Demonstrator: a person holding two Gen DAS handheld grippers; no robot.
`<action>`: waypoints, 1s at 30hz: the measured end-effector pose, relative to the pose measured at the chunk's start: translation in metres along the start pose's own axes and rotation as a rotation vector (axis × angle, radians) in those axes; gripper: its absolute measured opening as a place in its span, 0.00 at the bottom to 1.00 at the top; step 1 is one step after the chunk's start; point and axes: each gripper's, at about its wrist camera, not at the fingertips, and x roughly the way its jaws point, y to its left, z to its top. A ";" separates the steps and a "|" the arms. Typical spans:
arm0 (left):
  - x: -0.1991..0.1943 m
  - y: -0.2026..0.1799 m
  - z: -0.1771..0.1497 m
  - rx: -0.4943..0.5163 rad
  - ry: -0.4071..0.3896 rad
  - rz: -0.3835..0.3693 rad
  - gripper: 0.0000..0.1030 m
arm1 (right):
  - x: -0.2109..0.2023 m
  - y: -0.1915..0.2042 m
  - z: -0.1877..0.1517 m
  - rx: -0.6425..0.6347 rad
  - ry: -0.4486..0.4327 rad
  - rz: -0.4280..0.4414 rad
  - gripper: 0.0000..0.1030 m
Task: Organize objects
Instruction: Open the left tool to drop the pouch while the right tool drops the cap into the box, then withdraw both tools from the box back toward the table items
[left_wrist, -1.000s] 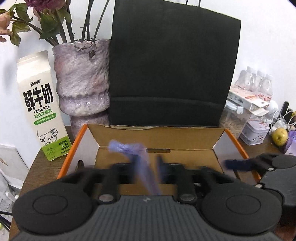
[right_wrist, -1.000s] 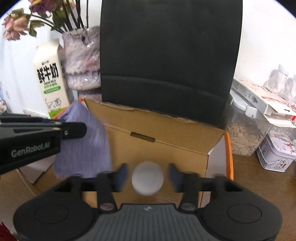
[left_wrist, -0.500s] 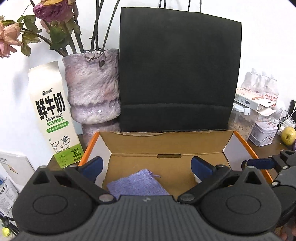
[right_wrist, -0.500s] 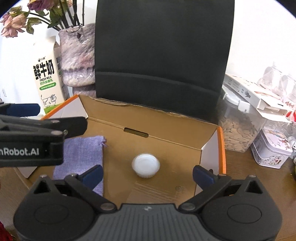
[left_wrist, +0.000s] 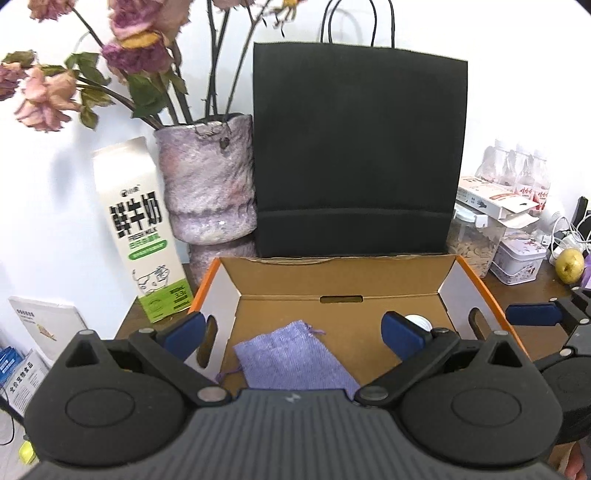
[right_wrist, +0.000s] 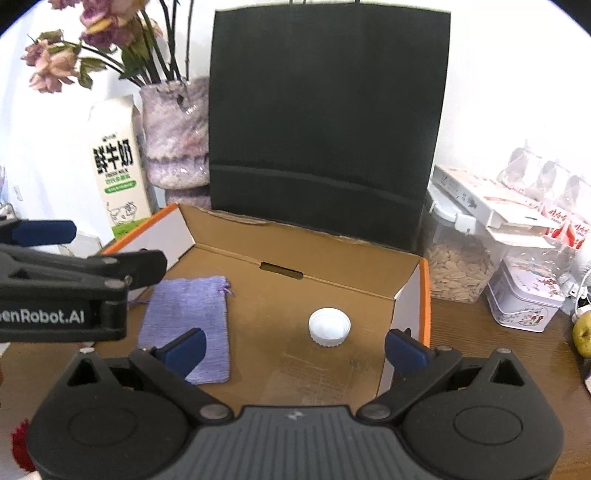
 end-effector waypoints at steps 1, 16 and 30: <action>-0.006 0.000 -0.001 -0.003 -0.001 0.000 1.00 | -0.006 0.001 -0.001 0.000 -0.005 0.001 1.00; -0.104 0.003 -0.037 -0.023 -0.054 -0.005 1.00 | -0.100 0.022 -0.041 0.000 -0.083 0.017 1.00; -0.182 0.017 -0.095 -0.055 -0.106 0.000 1.00 | -0.175 0.027 -0.112 0.009 -0.167 0.027 1.00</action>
